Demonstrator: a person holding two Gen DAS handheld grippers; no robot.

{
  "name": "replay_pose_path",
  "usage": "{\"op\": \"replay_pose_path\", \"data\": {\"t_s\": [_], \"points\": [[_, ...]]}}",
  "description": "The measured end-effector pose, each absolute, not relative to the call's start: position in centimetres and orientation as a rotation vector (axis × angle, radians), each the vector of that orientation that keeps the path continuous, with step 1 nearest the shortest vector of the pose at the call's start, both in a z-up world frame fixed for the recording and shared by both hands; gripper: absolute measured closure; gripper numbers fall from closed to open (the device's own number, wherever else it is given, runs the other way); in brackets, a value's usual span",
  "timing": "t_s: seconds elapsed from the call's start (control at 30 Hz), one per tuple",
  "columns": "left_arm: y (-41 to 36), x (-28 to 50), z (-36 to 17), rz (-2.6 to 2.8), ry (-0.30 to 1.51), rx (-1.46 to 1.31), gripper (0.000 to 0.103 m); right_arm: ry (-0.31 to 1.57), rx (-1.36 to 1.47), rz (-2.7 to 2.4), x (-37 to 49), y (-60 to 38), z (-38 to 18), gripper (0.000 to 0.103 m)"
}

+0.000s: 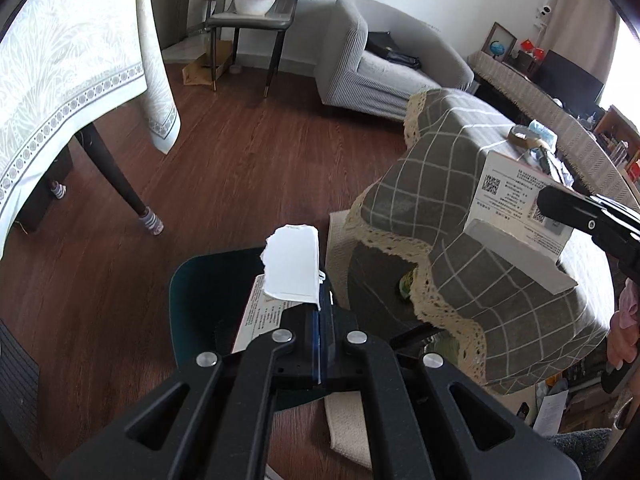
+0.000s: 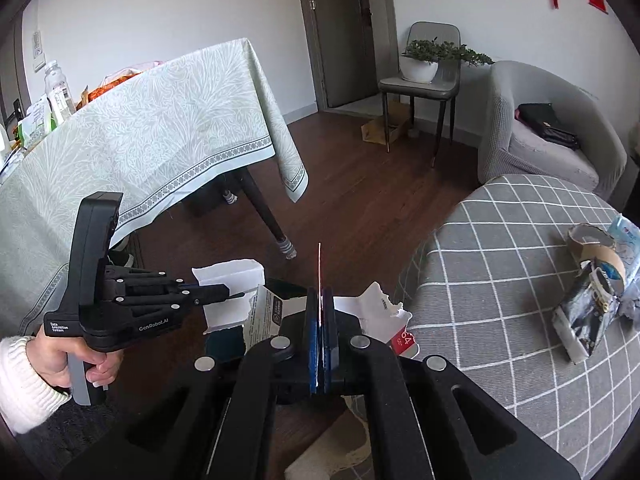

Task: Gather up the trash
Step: 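Carry both items to the teal bin and open left tool over it, then open right tool over the teal bin to drop the barcode box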

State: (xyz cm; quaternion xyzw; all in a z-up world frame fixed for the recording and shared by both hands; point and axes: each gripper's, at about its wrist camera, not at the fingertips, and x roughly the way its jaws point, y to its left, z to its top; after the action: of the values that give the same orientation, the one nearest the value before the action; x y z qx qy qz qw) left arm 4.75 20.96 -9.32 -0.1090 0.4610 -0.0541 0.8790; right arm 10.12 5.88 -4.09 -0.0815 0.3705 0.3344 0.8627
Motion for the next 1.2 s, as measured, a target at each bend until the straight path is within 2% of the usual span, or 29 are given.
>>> {"op": "replay_pose_path", "data": {"t_s": [0.47,0.5,0.6,0.93,1.07,1.2], "points": [[24.1,5.0,-17.4,-0.083,1.182,-0.216,0.100,0.973,-0.178,0.687,13.3,12.4,-10.8,0.101],[24.5,4.9,-17.7,-0.079,1.187,-0.225,0.098,0.982,-0.182,0.687,13.3,12.7,-11.2,0.101],[25.5,4.5,-17.9,-0.069,1.187,-0.243,0.079,1.016,-0.186,0.686,13.7,13.9,-12.5,0.101],[28.3,3.0,-14.6,-0.056,1.053,-0.295,0.045,1.110,-0.224,0.670,14.3,16.4,-16.6,0.101],[29.1,2.5,-12.6,-0.041,0.994,-0.292,0.045,1.146,-0.236,0.663,14.6,17.4,-18.4,0.101],[29.5,1.8,-10.6,-0.039,0.940,-0.276,0.053,1.182,-0.257,0.654,14.8,18.3,-20.1,0.101]]}}
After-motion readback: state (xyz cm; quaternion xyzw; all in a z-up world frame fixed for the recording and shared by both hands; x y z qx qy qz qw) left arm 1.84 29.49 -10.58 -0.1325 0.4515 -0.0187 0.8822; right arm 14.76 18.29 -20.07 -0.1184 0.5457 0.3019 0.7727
